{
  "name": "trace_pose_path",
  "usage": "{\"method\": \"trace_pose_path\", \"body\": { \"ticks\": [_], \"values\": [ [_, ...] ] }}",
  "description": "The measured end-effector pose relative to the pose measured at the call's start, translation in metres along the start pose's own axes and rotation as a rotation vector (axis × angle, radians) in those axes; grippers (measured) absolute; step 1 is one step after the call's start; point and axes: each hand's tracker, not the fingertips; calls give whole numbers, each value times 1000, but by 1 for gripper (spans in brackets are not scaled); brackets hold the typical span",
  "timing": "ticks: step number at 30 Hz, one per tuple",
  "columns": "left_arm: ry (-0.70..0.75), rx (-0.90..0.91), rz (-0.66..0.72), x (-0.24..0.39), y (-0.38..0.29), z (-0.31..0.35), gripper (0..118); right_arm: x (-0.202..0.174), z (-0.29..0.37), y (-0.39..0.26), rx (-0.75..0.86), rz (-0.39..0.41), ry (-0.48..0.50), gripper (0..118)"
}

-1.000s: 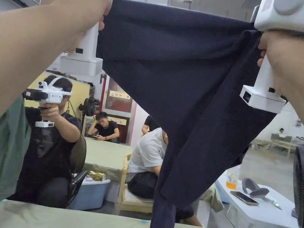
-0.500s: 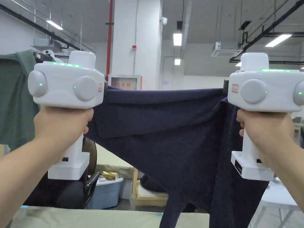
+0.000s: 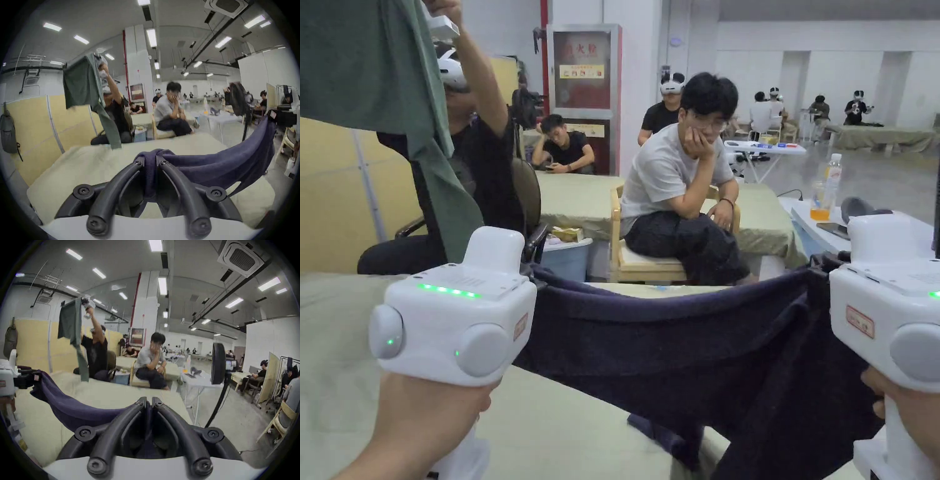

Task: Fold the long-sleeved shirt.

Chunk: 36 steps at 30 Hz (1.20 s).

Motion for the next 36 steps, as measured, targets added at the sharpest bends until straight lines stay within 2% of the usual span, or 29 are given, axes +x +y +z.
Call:
{"method": "trace_pose_path", "body": {
  "ticks": [11,14,20,24,25,26,27,28,29,30,31,33,36],
  "values": [
    [-78,-371,5,18,-177,79,14,-25,114,-157,-239,91,155,19],
    [-107,-459,-51,23,-216,99,14,-29,135,-195,-329,38,200,19],
    [-139,-754,11,21,-273,119,14,-34,154,-250,-523,30,292,19],
    [-175,-877,-33,16,-288,121,14,-41,156,-268,-609,93,364,19],
    [-176,-859,12,13,-288,120,22,-42,156,-269,-607,96,367,19],
    [-158,-856,61,6,-286,118,41,-41,155,-269,-604,94,381,19],
    [-110,-867,85,2,-282,116,70,-38,155,-265,-591,85,408,23],
    [-83,-869,97,-3,-278,116,107,-35,155,-261,-565,75,433,46],
    [-94,-865,111,-12,-272,119,118,-30,157,-254,-528,49,451,72],
    [-119,-828,152,-22,-263,125,118,-24,155,-243,-510,26,467,96],
    [-129,-793,177,-31,-254,131,118,-18,152,-233,-494,5,476,114],
    [-102,-759,208,-52,-233,134,118,-7,146,-210,-427,-30,460,115],
    [18,-643,231,-81,-214,127,118,-4,124,-190,-355,-13,369,115]
  ]
}}
